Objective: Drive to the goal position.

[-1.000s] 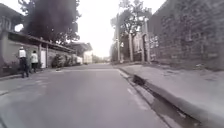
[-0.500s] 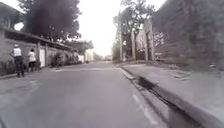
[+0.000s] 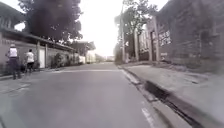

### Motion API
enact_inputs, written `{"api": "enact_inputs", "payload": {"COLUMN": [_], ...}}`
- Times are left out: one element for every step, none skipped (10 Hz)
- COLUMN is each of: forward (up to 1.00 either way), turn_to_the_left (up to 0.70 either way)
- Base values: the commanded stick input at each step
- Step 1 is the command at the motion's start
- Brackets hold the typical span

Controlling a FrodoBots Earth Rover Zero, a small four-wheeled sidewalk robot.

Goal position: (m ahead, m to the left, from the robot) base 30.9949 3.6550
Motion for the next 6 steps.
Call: {"api": "enact_inputs", "payload": {"forward": [1.0,1.0,1.0,1.0,1.0,1.0], "turn_to_the_left": [-0.01,0.0,0.0,0.0,0.0,0.0]}}
